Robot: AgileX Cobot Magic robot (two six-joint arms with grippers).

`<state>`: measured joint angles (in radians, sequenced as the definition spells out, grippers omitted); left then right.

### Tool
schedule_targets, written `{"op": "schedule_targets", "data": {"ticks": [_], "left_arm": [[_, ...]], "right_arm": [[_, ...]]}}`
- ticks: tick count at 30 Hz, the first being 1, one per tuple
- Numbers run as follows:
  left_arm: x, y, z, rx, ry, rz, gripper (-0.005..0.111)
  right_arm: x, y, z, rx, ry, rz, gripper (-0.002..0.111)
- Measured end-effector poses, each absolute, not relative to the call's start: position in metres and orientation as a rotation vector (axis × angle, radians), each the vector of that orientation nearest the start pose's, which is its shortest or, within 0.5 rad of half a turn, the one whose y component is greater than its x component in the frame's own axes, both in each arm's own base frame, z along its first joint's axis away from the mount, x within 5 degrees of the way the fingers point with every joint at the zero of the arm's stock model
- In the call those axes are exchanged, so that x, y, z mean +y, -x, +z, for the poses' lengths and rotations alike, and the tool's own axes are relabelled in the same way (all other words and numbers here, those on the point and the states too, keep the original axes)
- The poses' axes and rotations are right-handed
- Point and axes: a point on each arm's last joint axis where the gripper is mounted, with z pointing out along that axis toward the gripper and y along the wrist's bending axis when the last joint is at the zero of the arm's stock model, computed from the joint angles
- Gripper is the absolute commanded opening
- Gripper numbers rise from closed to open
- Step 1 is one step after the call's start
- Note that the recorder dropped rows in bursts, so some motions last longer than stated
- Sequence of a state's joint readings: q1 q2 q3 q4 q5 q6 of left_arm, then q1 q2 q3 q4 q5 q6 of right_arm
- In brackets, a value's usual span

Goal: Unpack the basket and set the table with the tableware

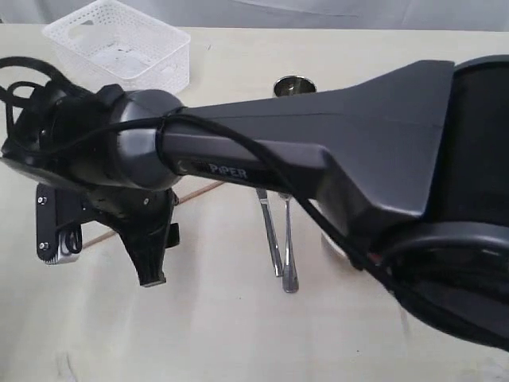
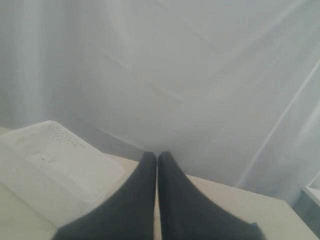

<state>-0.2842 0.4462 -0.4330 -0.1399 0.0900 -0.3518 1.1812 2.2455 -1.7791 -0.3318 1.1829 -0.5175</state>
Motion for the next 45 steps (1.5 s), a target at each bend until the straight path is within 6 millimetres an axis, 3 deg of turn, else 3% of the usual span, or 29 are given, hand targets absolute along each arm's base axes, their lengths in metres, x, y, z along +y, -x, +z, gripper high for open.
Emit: {"op": "schedule_targets", "data": {"ticks": [3, 9, 14, 19, 26, 29, 34, 35, 45], "left_arm": [[-0.03, -0.097, 0.319, 1.612, 0.156, -0.611, 0.001], [-0.03, -0.097, 0.319, 1.612, 0.154, -0.61, 0.001], [-0.03, -0.097, 0.319, 1.612, 0.152, -0.608, 0.001], [-0.03, -0.097, 0.319, 1.612, 0.151, -0.606, 0.001], [-0.03, -0.097, 0.319, 1.612, 0.151, -0.606, 0.001], [-0.03, -0.097, 0.319, 1.612, 0.151, -0.606, 0.001], [-0.03, -0.097, 0.319, 1.612, 0.151, -0.606, 0.001], [-0.03, -0.097, 0.319, 1.612, 0.151, -0.606, 0.001], [-0.03, -0.097, 0.319, 1.612, 0.151, -0.606, 0.001]], "right_arm": [[0.408, -0.198, 0.168, 1.766, 2.394, -0.367, 0.049], [0.402, -0.225, 0.169, 1.809, 2.314, -0.155, 0.049], [0.399, -0.234, 0.168, 1.618, 2.443, -0.112, 0.049], [0.397, -0.247, 0.143, 1.632, 2.468, -0.108, 0.049], [0.403, -0.25, 0.131, 1.553, 2.478, -0.105, 0.049], [0.402, -0.249, 0.128, 1.562, 2.493, -0.107, 0.038], [0.401, -0.249, 0.125, 1.574, 2.51, -0.105, 0.003], [0.401, -0.249, 0.124, 1.576, 2.513, -0.106, 0.0], [0.401, -0.249, 0.125, 1.616, 2.492, -0.103, 0.0]]}}
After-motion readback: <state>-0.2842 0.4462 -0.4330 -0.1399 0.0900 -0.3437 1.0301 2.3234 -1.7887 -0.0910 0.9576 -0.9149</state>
